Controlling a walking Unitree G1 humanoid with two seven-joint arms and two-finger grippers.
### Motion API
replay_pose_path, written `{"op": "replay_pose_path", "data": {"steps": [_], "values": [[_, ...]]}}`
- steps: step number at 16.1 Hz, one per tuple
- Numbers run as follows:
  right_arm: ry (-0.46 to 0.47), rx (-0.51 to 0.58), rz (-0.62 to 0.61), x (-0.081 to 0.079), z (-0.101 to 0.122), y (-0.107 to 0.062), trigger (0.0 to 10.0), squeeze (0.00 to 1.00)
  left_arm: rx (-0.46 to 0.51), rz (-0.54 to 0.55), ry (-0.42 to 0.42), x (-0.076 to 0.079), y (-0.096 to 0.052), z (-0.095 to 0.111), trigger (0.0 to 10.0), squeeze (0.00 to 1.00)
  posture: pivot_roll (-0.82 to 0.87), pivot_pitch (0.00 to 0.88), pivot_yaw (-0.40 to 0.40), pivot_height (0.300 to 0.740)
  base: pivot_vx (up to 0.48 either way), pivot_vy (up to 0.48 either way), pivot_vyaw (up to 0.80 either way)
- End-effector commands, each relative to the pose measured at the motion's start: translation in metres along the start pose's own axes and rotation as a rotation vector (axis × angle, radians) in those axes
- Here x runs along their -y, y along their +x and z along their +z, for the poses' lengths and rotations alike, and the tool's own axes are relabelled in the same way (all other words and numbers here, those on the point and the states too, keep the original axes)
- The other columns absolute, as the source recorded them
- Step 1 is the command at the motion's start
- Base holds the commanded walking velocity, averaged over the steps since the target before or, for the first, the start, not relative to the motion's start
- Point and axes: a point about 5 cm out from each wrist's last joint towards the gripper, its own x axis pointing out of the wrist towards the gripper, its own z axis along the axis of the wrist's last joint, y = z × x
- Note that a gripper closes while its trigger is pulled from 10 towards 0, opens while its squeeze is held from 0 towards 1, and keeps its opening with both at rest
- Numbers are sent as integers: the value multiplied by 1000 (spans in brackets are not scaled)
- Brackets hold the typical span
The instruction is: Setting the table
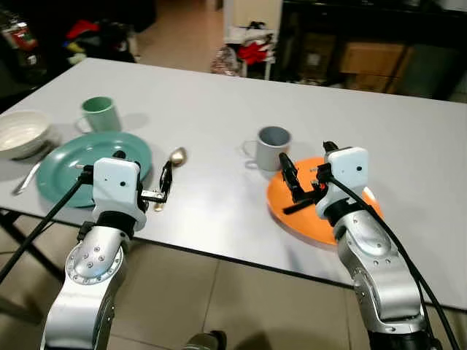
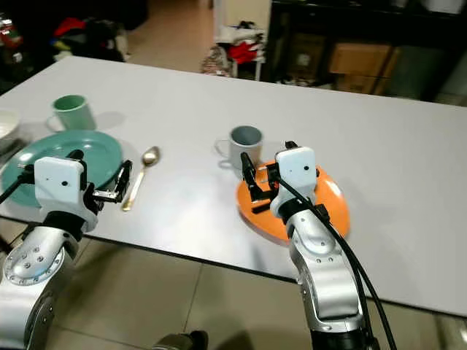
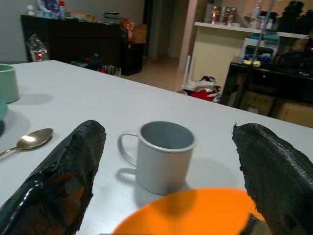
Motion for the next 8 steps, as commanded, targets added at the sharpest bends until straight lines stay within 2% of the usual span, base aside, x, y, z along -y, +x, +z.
{"op": "replay_pose_path", "data": {"steps": [1, 6, 8], "values": [[8, -10, 1, 1, 0, 0, 10000, 1000, -12, -13, 9, 1, 3, -1, 10000, 0, 39, 0, 22, 740, 0, 0, 800], [16, 6, -15, 1, 3, 1, 10000, 1000, -34, 4, -16, 2, 5, -2, 10000, 0, 33, 0, 13, 740, 0, 0, 800], [-17, 12, -15, 1, 2, 3, 10000, 1000, -28, 5, -42, 5, 5, 0, 10000, 0, 38, 0, 8, 740, 0, 0, 800]]}}
